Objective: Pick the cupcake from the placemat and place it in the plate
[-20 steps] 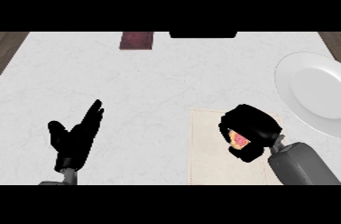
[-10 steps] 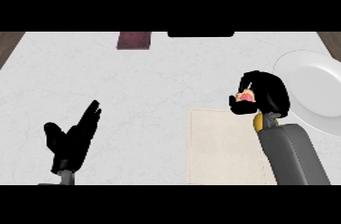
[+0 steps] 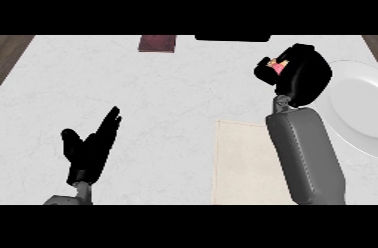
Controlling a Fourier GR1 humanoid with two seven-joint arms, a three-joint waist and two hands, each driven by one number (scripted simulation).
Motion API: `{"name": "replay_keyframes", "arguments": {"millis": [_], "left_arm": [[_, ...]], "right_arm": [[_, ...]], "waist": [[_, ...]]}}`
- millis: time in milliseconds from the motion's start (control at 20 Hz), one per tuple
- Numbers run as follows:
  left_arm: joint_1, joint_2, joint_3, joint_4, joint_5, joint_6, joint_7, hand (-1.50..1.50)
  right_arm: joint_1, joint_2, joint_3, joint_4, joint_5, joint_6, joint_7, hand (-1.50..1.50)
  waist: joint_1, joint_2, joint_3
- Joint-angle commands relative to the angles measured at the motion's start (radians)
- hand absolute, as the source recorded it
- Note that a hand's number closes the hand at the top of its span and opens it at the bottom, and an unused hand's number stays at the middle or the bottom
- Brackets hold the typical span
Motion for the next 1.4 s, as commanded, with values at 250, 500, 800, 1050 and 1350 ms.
{"name": "replay_keyframes", "arguments": {"millis": [250, 500, 800, 1050, 1350], "left_arm": [[0.060, -0.004, -0.014, 0.051, -0.018, -0.016, -0.039, 0.00], [0.079, 0.007, 0.017, 0.060, -0.002, -0.024, -0.042, 0.00], [0.004, -0.002, 0.032, 0.059, 0.003, -0.013, 0.019, 0.00], [0.031, -0.041, -0.002, 0.020, -0.024, 0.023, 0.035, 0.00], [0.062, 0.001, 0.030, 0.009, -0.004, -0.030, 0.017, 0.00]], "right_arm": [[-0.059, 0.014, -0.061, 0.107, 0.172, -0.361, 0.273, 1.50], [-0.029, -0.026, -0.223, 0.150, 0.216, -0.446, 0.150, 1.50], [0.032, -0.156, -0.336, 0.222, 0.160, -0.551, 0.065, 1.50], [0.062, -0.307, -0.389, 0.347, -0.070, -0.651, -0.113, 1.50], [0.051, -0.439, -0.414, 0.500, -0.328, -0.679, -0.312, 1.50]], "waist": [[-0.004, 0.000, -0.003], [-0.023, -0.003, -0.003], [-0.032, -0.002, -0.001], [-0.028, -0.002, 0.000], [-0.023, -0.003, 0.000]]}}
